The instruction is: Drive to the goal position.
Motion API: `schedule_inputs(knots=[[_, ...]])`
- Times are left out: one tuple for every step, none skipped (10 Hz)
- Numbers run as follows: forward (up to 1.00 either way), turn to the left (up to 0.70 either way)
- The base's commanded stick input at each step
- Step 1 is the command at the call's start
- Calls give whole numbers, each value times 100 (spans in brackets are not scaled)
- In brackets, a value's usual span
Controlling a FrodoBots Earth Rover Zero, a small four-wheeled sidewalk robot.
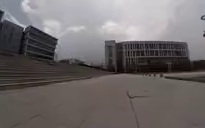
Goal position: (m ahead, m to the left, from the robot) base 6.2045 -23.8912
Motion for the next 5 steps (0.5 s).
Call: schedule_inputs(knots=[[70, 0], [70, -1], [70, -8], [70, -26], [70, -26]])
